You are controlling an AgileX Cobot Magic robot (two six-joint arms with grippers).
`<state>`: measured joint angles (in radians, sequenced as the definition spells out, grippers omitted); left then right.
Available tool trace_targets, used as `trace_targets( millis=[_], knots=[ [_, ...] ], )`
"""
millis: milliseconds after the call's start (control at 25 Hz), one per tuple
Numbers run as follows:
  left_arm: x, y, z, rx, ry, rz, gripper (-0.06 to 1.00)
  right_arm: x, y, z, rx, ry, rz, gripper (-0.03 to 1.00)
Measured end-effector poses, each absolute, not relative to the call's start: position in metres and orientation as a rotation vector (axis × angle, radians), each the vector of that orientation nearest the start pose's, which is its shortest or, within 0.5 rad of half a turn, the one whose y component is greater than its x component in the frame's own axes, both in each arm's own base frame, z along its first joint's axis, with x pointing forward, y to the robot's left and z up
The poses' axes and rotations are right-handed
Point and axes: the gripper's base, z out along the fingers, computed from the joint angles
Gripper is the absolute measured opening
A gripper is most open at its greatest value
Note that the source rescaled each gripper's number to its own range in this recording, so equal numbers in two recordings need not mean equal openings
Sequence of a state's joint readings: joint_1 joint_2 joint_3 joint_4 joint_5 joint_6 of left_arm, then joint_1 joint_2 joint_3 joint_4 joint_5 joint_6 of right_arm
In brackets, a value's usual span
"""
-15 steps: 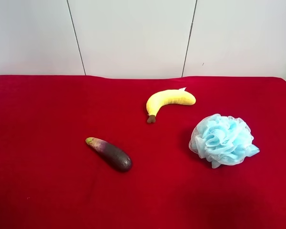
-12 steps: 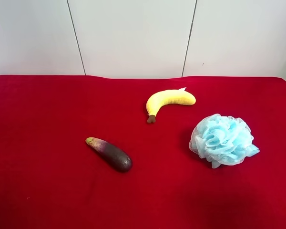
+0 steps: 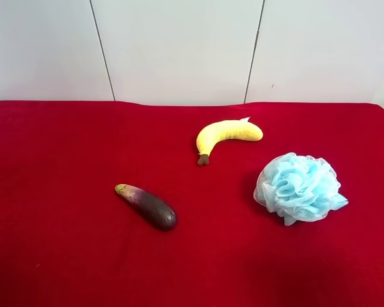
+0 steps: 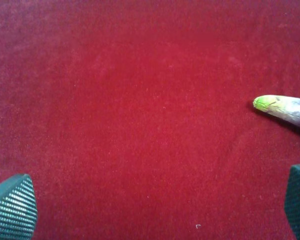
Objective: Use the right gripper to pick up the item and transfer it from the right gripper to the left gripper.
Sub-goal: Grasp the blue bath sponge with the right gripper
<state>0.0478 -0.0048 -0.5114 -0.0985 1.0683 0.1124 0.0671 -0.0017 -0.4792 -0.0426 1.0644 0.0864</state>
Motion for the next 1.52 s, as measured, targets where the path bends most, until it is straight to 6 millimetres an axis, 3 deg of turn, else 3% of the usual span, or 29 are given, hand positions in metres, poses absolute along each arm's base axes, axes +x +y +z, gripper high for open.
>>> trace_targets(
  millis=[120, 280, 480, 640, 880, 1120, 1520],
  knots=[
    [-0.007, -0.008, 0.280, 0.072, 2.031, -0.017, 1.00, -0.002, -0.001, 0.280, 0.016, 2.061, 0.078, 0.93],
    [-0.007, -0.008, 0.280, 0.072, 2.031, -0.017, 1.00, 0.014, 0.003, 0.314, -0.021, 2.055, 0.097, 0.93],
    [-0.007, -0.008, 0.280, 0.072, 2.031, -0.017, 1.00, 0.056, 0.007, 0.344, -0.131, 2.171, 0.060, 0.94],
    [-0.007, -0.008, 0.280, 0.072, 2.031, -0.017, 1.00, 0.096, 0.017, 0.351, -0.257, 2.280, 0.110, 0.94],
    [-0.007, -0.008, 0.280, 0.072, 2.031, -0.017, 1.00, 0.162, 0.029, 0.319, -0.444, 2.484, 0.183, 0.94],
    [-0.007, -0.008, 0.280, 0.072, 2.031, -0.017, 1.00, 0.218, 0.032, 0.270, -0.541, 2.633, 0.188, 0.94],
    [-0.007, -0.008, 0.280, 0.072, 2.031, -0.017, 1.00, 0.263, 0.035, 0.198, -0.539, 2.821, 0.242, 0.94]
  ],
)
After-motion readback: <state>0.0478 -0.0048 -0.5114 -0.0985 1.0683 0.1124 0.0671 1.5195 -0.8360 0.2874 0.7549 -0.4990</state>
